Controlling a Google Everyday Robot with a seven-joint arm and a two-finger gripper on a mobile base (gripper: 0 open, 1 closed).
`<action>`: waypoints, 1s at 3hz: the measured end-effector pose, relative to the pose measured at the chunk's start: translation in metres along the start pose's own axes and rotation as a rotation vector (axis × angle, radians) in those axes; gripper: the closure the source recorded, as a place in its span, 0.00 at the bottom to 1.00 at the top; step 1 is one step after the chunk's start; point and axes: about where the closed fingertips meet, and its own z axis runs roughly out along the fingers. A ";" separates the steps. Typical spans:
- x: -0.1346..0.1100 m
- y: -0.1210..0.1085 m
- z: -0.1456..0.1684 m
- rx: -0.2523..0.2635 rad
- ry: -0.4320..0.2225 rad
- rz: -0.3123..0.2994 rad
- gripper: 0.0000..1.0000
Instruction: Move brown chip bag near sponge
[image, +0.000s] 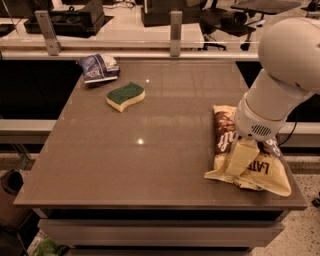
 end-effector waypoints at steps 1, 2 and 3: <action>0.000 0.000 0.000 0.000 0.000 0.000 1.00; 0.000 0.000 -0.001 0.000 0.000 0.000 1.00; 0.000 0.000 -0.002 0.000 0.000 0.000 1.00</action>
Offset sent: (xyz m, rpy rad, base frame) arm 0.0055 0.0008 0.0107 -0.0110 -0.0180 0.0104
